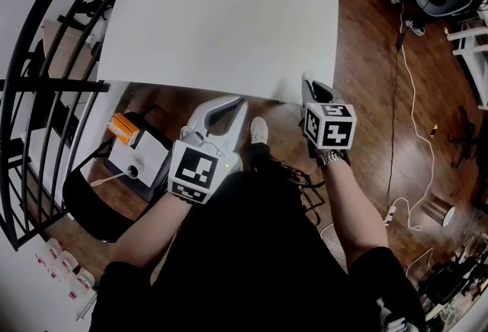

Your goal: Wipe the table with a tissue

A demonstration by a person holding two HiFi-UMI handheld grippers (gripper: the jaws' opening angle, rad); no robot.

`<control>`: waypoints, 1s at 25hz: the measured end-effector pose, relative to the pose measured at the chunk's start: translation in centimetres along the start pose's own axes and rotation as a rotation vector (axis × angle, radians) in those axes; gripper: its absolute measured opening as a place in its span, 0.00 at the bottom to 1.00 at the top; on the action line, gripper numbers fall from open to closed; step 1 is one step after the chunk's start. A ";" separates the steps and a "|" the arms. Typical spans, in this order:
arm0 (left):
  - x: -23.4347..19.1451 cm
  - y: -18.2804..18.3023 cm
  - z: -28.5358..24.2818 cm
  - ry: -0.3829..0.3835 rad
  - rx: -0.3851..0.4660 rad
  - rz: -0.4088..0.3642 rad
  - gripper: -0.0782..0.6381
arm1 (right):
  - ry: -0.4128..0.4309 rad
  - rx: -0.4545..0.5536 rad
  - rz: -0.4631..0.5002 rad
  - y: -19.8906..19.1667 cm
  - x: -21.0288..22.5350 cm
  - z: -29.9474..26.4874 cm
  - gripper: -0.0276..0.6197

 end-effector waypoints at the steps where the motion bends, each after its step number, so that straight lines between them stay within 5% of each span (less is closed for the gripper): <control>1: 0.2 0.0 0.4 -0.001 0.006 -0.004 0.13 | -0.003 0.007 -0.001 -0.2 -0.2 0.5 0.07; 25: 4.4 -2.1 10.1 -0.016 0.151 -0.102 0.13 | -0.006 0.287 0.030 -4.8 -10.1 14.5 0.07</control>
Point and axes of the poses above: the fingertips, and each gripper's own axes: z backward along the fingers, x to its right, y out of its top, the point moved 5 cm from there along z, backward along the fingers, and after that the axes turned 9 degrees about -x, right-handed, at the moved point
